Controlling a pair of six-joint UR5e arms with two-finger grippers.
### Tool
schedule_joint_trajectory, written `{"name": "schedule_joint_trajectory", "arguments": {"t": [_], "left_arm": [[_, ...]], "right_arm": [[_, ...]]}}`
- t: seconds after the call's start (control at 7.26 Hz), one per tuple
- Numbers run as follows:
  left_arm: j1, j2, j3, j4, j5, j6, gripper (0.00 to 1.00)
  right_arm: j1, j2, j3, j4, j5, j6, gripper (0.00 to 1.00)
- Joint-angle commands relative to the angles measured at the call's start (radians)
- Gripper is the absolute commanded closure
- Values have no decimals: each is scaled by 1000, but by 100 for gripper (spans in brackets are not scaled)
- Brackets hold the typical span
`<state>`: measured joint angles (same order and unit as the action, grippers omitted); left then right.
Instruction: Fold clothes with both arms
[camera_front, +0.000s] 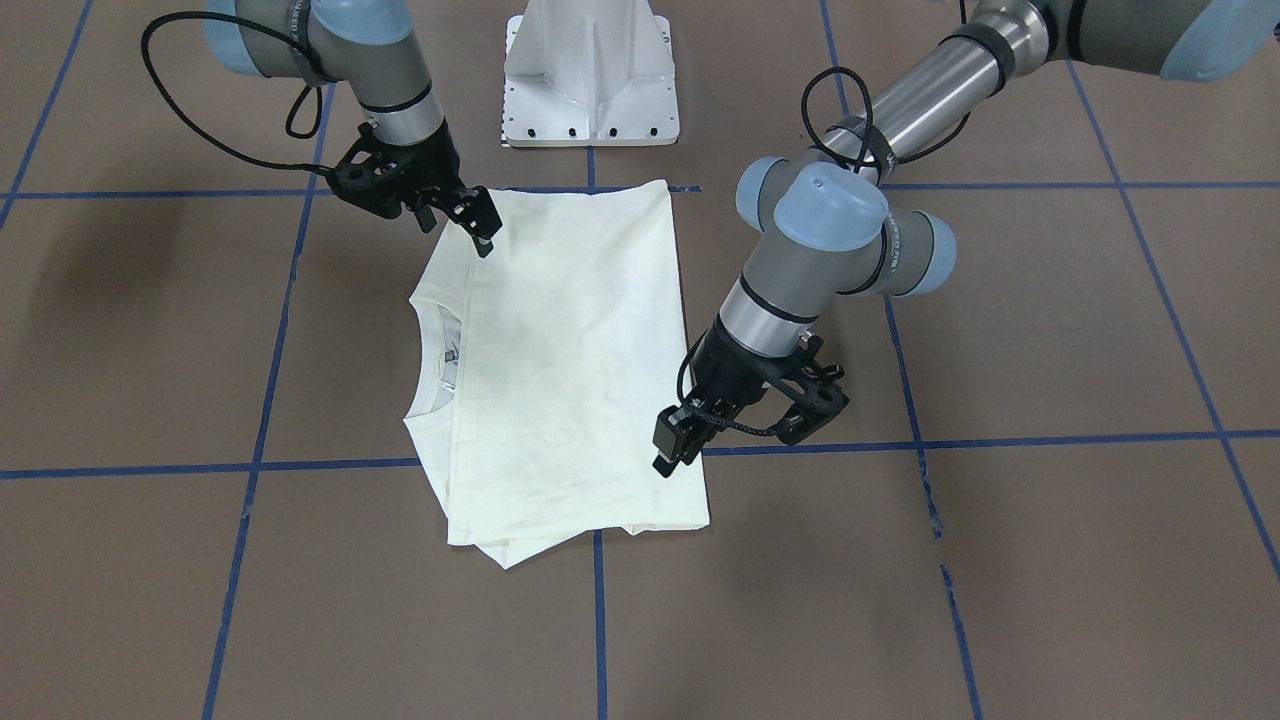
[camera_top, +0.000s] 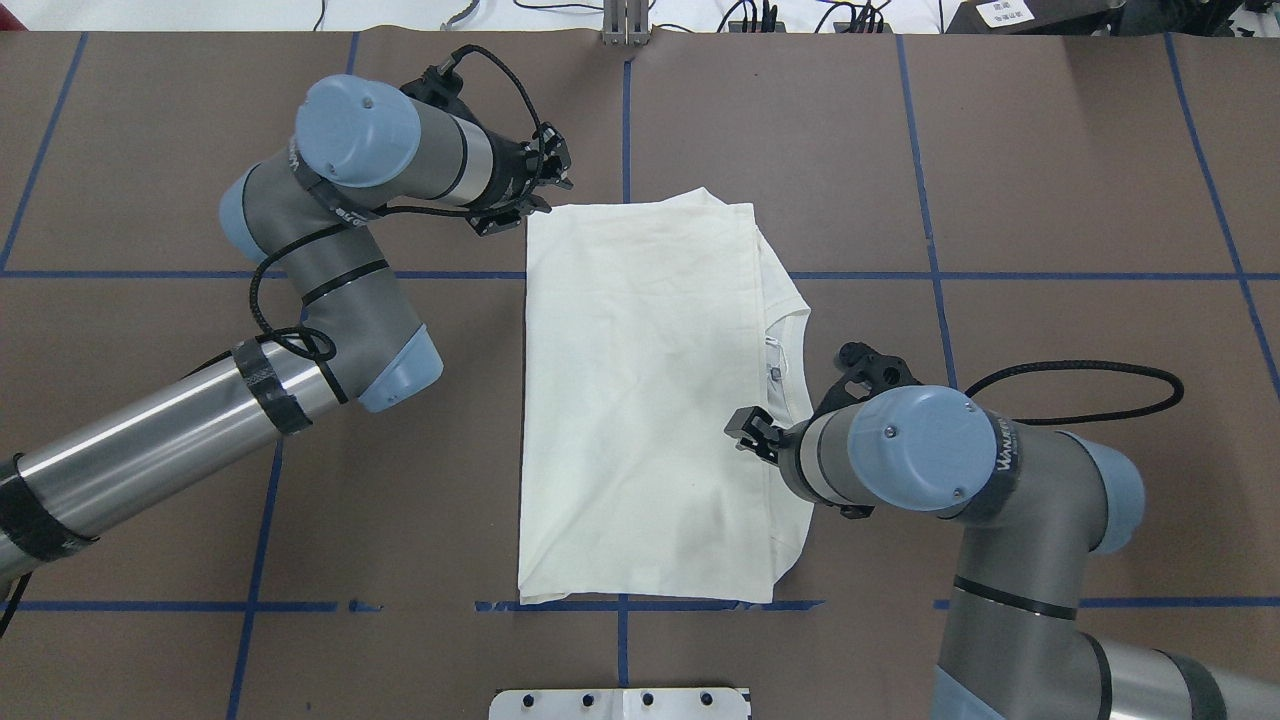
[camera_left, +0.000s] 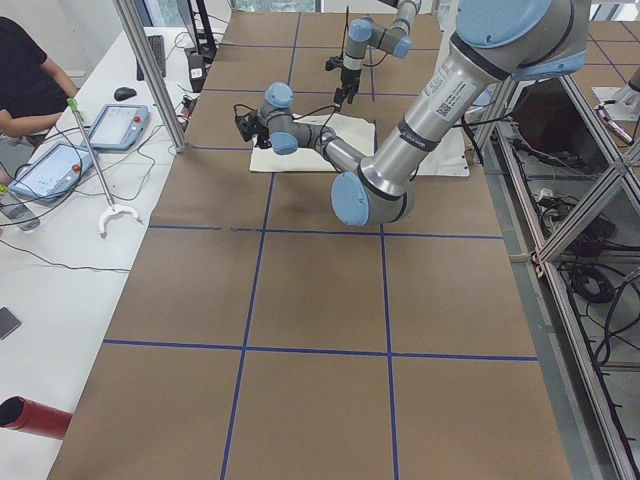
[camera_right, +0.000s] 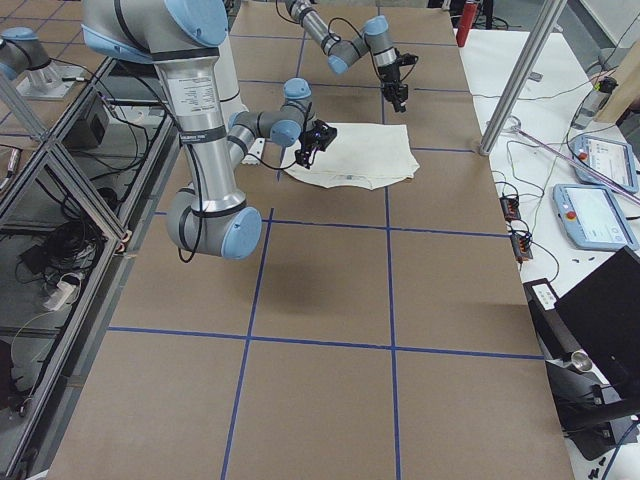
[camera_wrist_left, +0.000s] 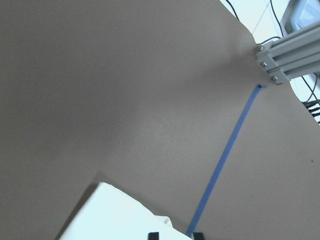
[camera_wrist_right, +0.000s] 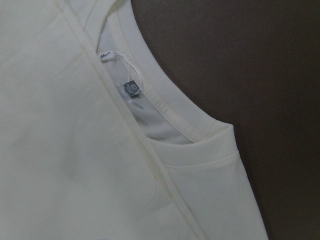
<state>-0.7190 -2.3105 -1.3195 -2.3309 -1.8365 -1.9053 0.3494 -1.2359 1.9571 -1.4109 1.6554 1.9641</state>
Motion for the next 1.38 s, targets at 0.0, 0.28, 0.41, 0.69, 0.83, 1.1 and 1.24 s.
{"name": "schedule_joint_trajectory", "arguments": {"t": [0.0, 0.28, 0.41, 0.69, 0.83, 1.1, 1.24], "left_arm": [[10, 49, -47, -5, -18, -25, 57], [10, 59, -49, -8, -18, -21, 57], [10, 59, -47, -8, -18, -23, 57], [10, 57, -49, -8, -18, -23, 57], [10, 57, -47, -8, -17, -26, 57], [12, 57, -47, -8, -17, -29, 57], [10, 57, -47, -8, -17, -31, 57]], "right_arm": [[-68, 26, -26, -11, -69, 105, 0], [-96, 13, -20, -31, -74, 149, 0], [-104, 13, -18, -63, -74, 154, 0], [-139, 10, -18, -74, -94, 200, 4], [-154, 10, -18, -95, -95, 202, 10], [-167, 10, -17, -105, -103, 202, 26], [-173, 1, -15, -109, -117, 202, 27]]}}
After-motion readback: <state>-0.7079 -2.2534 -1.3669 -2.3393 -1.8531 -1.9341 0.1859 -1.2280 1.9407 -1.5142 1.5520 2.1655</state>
